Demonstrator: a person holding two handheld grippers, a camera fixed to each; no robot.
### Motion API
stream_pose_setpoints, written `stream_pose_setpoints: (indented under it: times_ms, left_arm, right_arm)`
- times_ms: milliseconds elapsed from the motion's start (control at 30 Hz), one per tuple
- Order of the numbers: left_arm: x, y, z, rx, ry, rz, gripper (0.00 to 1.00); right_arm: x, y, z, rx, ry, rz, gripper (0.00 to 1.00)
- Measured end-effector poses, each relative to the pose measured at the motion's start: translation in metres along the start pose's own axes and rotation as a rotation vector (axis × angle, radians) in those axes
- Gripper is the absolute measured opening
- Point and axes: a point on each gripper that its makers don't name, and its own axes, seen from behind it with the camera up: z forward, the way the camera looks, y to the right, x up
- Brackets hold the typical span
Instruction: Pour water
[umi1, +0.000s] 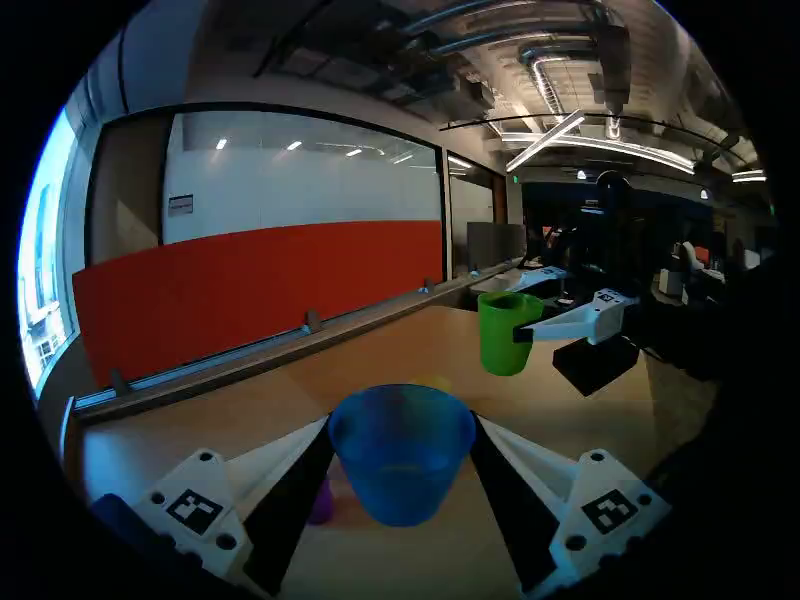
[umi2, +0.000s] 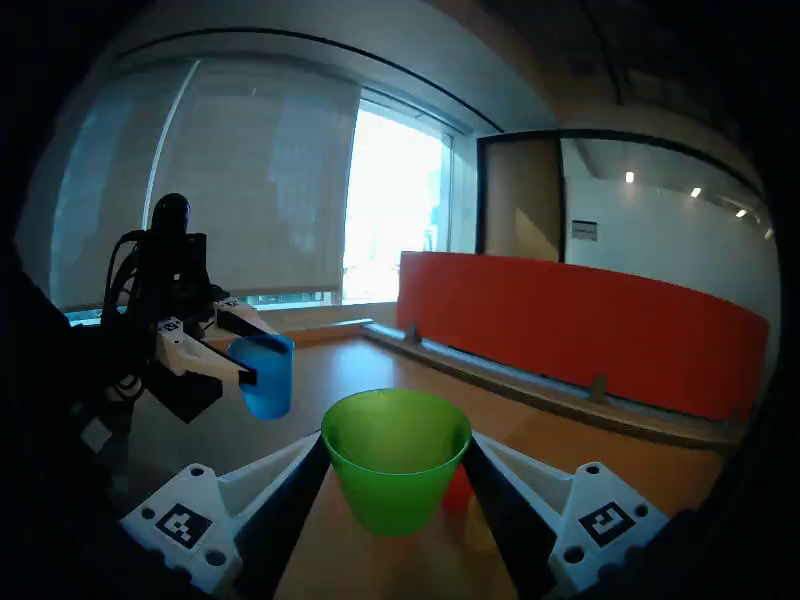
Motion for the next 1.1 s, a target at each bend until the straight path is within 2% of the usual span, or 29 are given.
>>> stream_pose_setpoints:
  times_ms: [300, 500, 800, 1100]
  left_arm:
    - [0.016, -0.005, -0.003, 0.012, 0.046, 0.002, 0.89]
    - [0.028, -0.009, -0.004, 0.028, 0.068, 0.024, 0.89]
    - [0.05, -0.013, -0.002, 0.064, 0.12, 0.104, 0.89]
    - [0.076, -0.017, -0.001, 0.102, 0.15, 0.222, 0.89]
  right_arm:
    - [0.007, -0.001, 0.002, 0.008, 0.022, 0.002, 0.92]
    - [0.009, -0.002, 0.001, 0.015, 0.022, -0.003, 0.92]
    - [0.007, -0.01, 0.003, 0.046, 0.019, 0.0, 0.91]
    - [0.001, -0.018, 0.007, 0.077, 0.013, 0.008, 0.91]
